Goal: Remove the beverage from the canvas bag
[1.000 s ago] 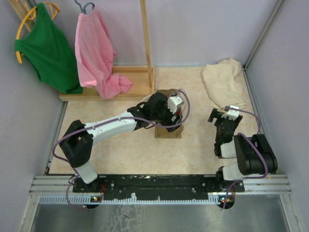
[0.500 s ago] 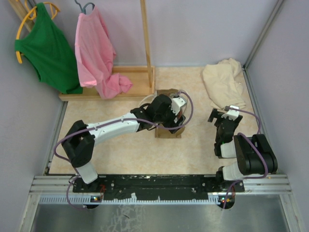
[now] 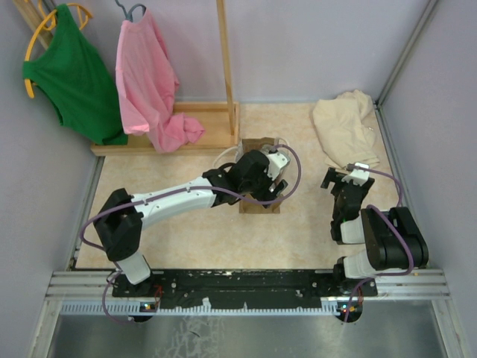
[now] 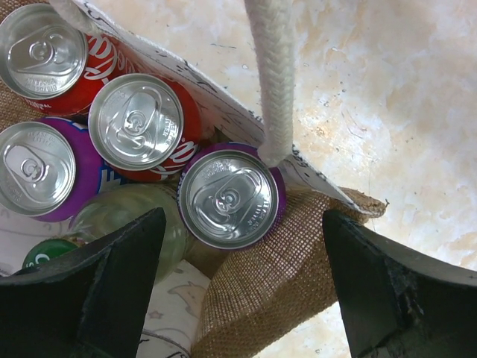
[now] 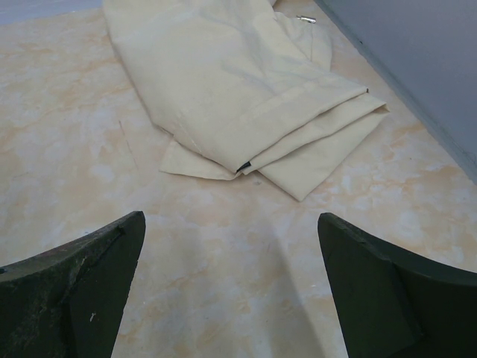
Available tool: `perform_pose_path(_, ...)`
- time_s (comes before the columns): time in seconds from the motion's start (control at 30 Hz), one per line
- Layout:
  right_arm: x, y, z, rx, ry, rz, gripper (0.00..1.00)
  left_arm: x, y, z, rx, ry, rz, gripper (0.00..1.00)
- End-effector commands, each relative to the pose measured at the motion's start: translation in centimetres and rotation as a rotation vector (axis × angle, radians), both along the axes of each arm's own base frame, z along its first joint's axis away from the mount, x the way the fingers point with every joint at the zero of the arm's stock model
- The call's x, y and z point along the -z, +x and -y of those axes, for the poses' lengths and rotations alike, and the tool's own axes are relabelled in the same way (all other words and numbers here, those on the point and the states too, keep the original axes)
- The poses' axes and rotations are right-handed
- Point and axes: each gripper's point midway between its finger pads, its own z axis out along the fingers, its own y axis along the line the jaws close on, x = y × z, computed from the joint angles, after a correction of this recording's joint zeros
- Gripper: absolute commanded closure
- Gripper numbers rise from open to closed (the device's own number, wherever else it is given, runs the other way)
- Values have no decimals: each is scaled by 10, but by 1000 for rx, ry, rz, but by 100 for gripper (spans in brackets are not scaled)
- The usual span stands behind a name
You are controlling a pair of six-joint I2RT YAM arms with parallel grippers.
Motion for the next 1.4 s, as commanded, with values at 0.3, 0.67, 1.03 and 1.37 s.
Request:
perform_pose_path(0.3, -19, 9, 0, 7, 4, 69, 1, 43, -3, 14, 25, 94, -46, 8)
perform_pose_path(0.67, -19, 9, -1, 6, 3, 68, 1, 67, -3, -1, -42, 195, -101, 15)
perform_pose_path(1.03, -19, 9, -1, 5, 3, 69, 1, 84, -6, -15, -67, 260, -127, 19)
perform_pose_path(1.37, -19, 9, 0, 6, 3, 68, 1, 98, -10, -16, -60, 284, -157, 36)
